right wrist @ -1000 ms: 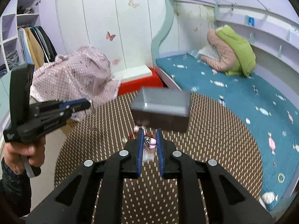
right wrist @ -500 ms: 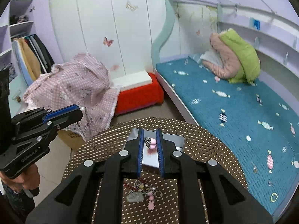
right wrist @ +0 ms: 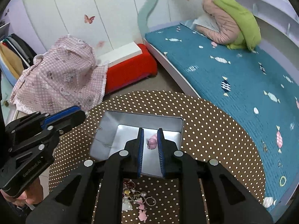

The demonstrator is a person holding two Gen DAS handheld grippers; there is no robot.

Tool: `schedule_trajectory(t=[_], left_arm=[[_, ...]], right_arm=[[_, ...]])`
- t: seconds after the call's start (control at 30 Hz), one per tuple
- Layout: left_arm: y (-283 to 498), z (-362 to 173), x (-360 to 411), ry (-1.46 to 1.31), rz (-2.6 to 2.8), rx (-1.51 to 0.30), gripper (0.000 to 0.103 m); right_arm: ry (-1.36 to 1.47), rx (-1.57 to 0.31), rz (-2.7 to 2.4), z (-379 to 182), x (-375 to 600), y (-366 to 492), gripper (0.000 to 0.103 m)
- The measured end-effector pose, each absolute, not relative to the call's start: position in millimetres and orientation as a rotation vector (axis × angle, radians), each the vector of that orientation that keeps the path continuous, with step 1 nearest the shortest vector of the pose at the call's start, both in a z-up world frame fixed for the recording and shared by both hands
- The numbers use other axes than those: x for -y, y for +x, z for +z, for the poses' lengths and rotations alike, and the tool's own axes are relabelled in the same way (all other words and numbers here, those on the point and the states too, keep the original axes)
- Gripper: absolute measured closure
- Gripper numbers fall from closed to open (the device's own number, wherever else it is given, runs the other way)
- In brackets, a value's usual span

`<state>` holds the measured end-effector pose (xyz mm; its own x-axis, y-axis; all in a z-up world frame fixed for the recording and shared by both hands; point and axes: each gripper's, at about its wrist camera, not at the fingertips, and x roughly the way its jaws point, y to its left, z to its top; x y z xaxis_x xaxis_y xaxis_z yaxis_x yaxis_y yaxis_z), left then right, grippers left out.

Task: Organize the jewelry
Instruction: 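Drop the pink charm into the grey box while the left tool grasps a pearl chain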

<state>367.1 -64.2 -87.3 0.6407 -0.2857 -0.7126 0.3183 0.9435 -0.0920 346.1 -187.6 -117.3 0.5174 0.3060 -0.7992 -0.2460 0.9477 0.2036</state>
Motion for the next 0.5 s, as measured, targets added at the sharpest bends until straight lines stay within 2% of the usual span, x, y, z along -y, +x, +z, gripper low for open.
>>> schedule_trajectory(t=[0.03, 0.07, 0.1, 0.13, 0.17, 0.2, 0.23, 0.3, 0.5], left_arm=[[365.4, -88.2, 61.4, 0.043, -0.326, -0.799, 0.058], [362.5, -87.8, 57.8, 0.041, -0.299, -0.785, 0.029], [359.2, -87.5, 53.4, 0.036, -0.284, -0.771, 0.017], [356.3, -86.0, 49.2, 0.030, -0.275, -0.755, 0.017], [354.3, -85.1, 45.0, 0.024, -0.270, -0.751, 0.016], [352.9, -84.5, 42.3, 0.021, -0.263, -0.750, 0.012], [350.1, -82.7, 38.9, 0.018, -0.245, -0.742, 0.011], [341.9, -77.9, 31.8, 0.017, -0.215, -0.720, 0.009], [299.3, -55.7, 16.4, 0.015, -0.130, -0.588, 0.006]], right_arm=[[0.070, -0.971, 0.327, -117.7, 188.6, 345.4, 0.084], [0.074, -0.964, 0.322, -117.5, 190.5, 342.9, 0.075], [0.076, -0.961, 0.321, -117.0, 189.8, 343.4, 0.064], [0.078, -0.954, 0.320, -116.4, 191.1, 341.5, 0.056], [0.080, -0.940, 0.316, -114.7, 192.7, 338.5, 0.041], [0.085, -0.921, 0.309, -112.0, 195.0, 334.9, 0.031], [0.092, -0.909, 0.302, -110.2, 197.0, 333.7, 0.026], [0.119, -0.862, 0.276, -102.8, 204.9, 324.9, 0.007], [0.132, -0.729, 0.237, -76.5, 216.8, 284.5, 0.007]])
